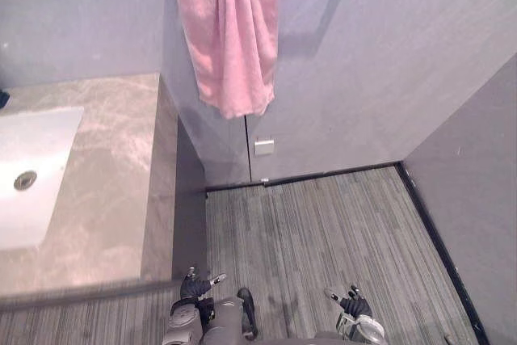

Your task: Organize washtable

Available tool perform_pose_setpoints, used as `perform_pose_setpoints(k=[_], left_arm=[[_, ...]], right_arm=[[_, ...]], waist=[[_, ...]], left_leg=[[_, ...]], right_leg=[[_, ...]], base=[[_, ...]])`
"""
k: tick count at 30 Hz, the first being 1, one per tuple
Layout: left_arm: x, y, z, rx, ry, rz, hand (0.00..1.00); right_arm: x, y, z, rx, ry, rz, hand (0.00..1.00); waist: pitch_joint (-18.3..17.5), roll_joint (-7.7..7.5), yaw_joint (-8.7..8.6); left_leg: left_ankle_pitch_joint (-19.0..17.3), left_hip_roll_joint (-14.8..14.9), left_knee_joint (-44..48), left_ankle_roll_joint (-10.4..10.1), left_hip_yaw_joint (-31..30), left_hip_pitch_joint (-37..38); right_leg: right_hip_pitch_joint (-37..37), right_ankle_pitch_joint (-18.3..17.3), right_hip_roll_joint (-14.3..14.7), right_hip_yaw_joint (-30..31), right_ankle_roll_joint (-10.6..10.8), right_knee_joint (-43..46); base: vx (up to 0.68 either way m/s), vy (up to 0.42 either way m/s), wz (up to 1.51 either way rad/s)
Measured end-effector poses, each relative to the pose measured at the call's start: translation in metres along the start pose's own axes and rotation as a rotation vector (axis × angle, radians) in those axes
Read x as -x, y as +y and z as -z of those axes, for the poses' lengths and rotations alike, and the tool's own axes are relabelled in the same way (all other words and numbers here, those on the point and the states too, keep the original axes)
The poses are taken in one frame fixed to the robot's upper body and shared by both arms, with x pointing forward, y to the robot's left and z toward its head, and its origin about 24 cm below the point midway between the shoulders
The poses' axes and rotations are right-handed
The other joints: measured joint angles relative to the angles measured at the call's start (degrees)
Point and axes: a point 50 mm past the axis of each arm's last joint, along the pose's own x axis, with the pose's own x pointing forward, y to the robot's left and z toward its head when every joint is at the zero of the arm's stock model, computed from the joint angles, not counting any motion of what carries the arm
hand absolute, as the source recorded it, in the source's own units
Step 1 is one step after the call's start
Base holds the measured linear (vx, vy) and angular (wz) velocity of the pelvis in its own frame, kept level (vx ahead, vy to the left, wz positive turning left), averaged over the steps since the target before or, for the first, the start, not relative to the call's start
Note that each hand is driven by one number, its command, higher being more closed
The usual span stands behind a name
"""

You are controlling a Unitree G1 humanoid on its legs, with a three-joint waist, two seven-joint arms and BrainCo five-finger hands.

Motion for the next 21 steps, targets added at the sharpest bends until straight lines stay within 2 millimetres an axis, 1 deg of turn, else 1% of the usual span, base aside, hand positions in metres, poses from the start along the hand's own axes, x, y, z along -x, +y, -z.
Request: perform_pose_setpoints(k=[1,2,3,4,5,6,7,8,9,10,11,12,13,14,15,16,17,18,19,20,21], left_arm=[[0.000,-0.002,0.001,-0.008,0.002,0.007,0.00],[0.001,-0.005,0.002,-0.011,0.006,0.018,0.00],[0.001,-0.008,0.002,-0.009,0.007,0.025,0.00],[0.001,-0.009,0.003,-0.008,0.010,0.027,0.00],[0.002,-0.011,0.005,-0.002,0.019,0.033,0.00],[0.002,-0.013,0.004,0.002,0.019,0.038,0.00],[0.002,-0.014,0.005,0.003,0.020,0.041,0.00],[0.001,-0.016,0.004,-0.001,0.018,0.055,0.00],[0.001,-0.020,0.003,-0.015,0.020,0.073,0.00],[0.001,-0.022,0.004,-0.020,0.022,0.082,0.00],[0.002,-0.024,0.004,-0.016,0.024,0.088,0.00],[0.004,-0.031,0.009,0.003,0.044,0.099,0.00],[0.005,-0.035,0.011,0.008,0.051,0.108,0.00],[0.006,-0.039,0.012,0.024,0.056,0.111,0.00],[0.006,-0.039,0.013,0.025,0.059,0.112,0.00],[0.006,-0.039,0.014,0.027,0.063,0.110,0.00],[0.006,-0.038,0.012,0.034,0.059,0.107,0.00],[0.005,-0.036,0.011,0.050,0.054,0.095,0.00],[0.005,-0.033,0.012,0.065,0.057,0.082,0.00],[0.005,-0.032,0.012,0.075,0.058,0.073,0.00],[0.004,-0.029,0.009,0.094,0.040,0.059,0.00]], right_arm=[[0.000,0.000,-0.001,0.002,-0.006,-0.002,0.00],[-0.001,0.002,-0.005,0.002,-0.021,-0.007,0.00],[-0.001,0.002,-0.009,-0.001,-0.037,-0.009,0.00],[-0.001,0.002,-0.010,-0.001,-0.042,-0.010,0.00],[-0.001,0.001,-0.012,-0.001,-0.050,-0.006,0.00],[-0.001,-0.001,-0.013,-0.001,-0.057,-0.003,0.00],[-0.002,-0.001,-0.014,0.000,-0.060,-0.002,0.00],[-0.002,-0.002,-0.016,0.002,-0.069,0.000,0.00],[-0.002,-0.005,-0.015,0.004,-0.070,0.007,0.00],[-0.002,-0.007,-0.015,0.008,-0.069,0.012,0.00],[-0.001,-0.013,-0.008,0.013,-0.049,0.023,0.00],[-0.002,-0.020,-0.011,0.023,-0.052,0.040,0.00],[-0.002,-0.024,-0.010,0.027,-0.048,0.050,0.00],[-0.002,-0.026,-0.008,0.017,-0.038,0.061,0.00],[-0.002,-0.028,-0.008,0.017,-0.036,0.064,0.00],[-0.003,-0.028,-0.008,0.008,-0.032,0.068,0.00],[-0.003,-0.028,-0.006,0.008,-0.024,0.068,0.00],[-0.002,-0.027,-0.002,0.014,-0.012,0.067,0.00],[-0.001,-0.027,-0.001,0.025,-0.012,0.061,0.00],[-0.001,-0.027,-0.001,0.025,-0.011,0.060,0.00],[-0.001,-0.027,0.000,0.018,-0.006,0.063,0.00]], waist=[[-0.01,0.02,-0.17],[0.06,0.13,-0.82],[0.17,0.34,-1.19],[0.21,0.35,-1.16],[0.62,1.02,-1.21],[0.76,1.28,-1.34],[0.80,1.47,-1.50],[0.75,1.55,-2.49],[0.74,1.51,-2.74],[0.72,1.47,-2.80],[0.21,0.25,-2.87],[0.34,2.73,-2.64],[0.05,3.35,-2.30],[0.01,3.64,-2.67],[-0.10,3.96,-3.07],[-0.08,4.34,-3.94],[-0.04,4.29,-4.10],[0.00,4.05,-4.06],[0.15,3.92,-3.98],[0.23,3.84,-3.69],[0.23,3.75,-2.62]], left_leg=[[-0.43,-0.21,-0.62,0.02,0.10,1.36],[-0.97,-0.47,-1.94,0.06,0.06,4.05],[-1.45,-0.57,-3.47,-0.01,-0.07,6.56],[-1.48,-0.57,-4.24,-0.05,-0.07,7.95],[-1.47,-0.06,-5.45,-0.06,-0.28,10.87],[-1.47,0.69,-6.21,-0.06,-0.80,13.11],[-1.47,1.17,-6.55,-0.06,-1.30,14.01],[-1.47,2.09,-6.79,-0.08,-2.54,15.12],[-1.47,2.33,-7.49,-0.12,-3.67,16.12],[-1.47,2.33,-8.10,-1.12,-4.25,16.80],[-2.29,1.53,-8.64,-3.99,-6.37,18.23],[-2.87,2.96,-8.99,-5.21,-8.32,19.14],[-2.27,3.49,-9.14,-6.18,-8.58,19.20],[-1.14,3.97,-9.27,-7.80,-9.77,19.55],[-1.05,4.24,-9.09,-7.96,-10.30,19.63],[-0.86,5.32,-7.24,-8.30,-11.51,19.33],[-0.39,6.43,-4.50,-9.15,-11.96,18.72],[1.11,8.43,4.84,-11.66,-12.42,15.40],[1.63,10.72,15.01,-12.48,-12.09,10.94],[1.36,11.97,19.64,-12.15,-11.13,8.86],[0.39,13.64,24.44,-10.57,-8.41,5.36]], right_leg=[[-1.90,-0.17,-0.08,-0.26,-0.26,3.76],[-5.58,-0.43,-0.06,-1.48,-0.21,8.98],[-8.90,-1.57,0.07,-3.35,-0.64,11.41],[-10.32,-2.26,0.27,-4.23,-1.04,11.48],[-12.27,-4.07,1.61,-6.35,-1.71,8.93],[-13.38,-4.88,3.34,-7.95,-3.08,5.39],[-13.93,-4.97,4.39,-8.64,-3.34,3.09],[-15.55,-4.69,6.70,-9.56,-3.80,-3.33],[-16.88,-3.65,7.99,-9.28,-4.37,-8.59],[-17.33,-1.96,8.49,-9.18,-4.89,-12.09],[-17.02,8.08,8.70,-8.60,-6.87,-18.91],[-16.38,6.81,9.66,-9.77,-8.13,-17.03],[-16.45,5.69,9.88,-9.88,-8.83,-16.19],[-16.39,2.41,9.09,-11.05,-9.17,-14.19],[-16.07,1.53,9.06,-11.80,-9.47,-13.58],[-14.42,-0.01,9.22,-13.96,-10.21,-13.50],[-12.35,-0.60,9.63,-15.14,-10.50,-14.45],[-8.25,-1.14,10.62,-16.25,-10.49,-17.84],[-5.22,-1.13,11.37,-16.93,-10.54,-20.52],[-3.82,-1.07,11.84,-17.03,-10.62,-21.56],[-1.39,-0.93,12.20,-17.41,-10.72,-22.94]], base=[[0.38,0.131,-0.01],[0.45,0.120,0.03],[0.38,0.088,0.01],[0.37,0.021,0.01],[0.39,-0.039,0.04],[0.46,-0.062,0.09],[0.38,-0.126,0.34],[0.36,-0.167,0.53],[0.37,-0.188,0.61],[0.40,-0.217,0.70],[0.42,-0.219,0.62],[0.40,-0.199,0.51],[0.45,-0.268,0.35],[0.29,-0.188,0.34],[0.41,-0.305,0.61],[0.23,-0.192,0.62],[0.33,-0.291,0.79],[0.22,-0.249,0.68],[0.20,-0.229,0.46],[0.19,-0.190,0.12],[0.11,-0.092,-0.08]])
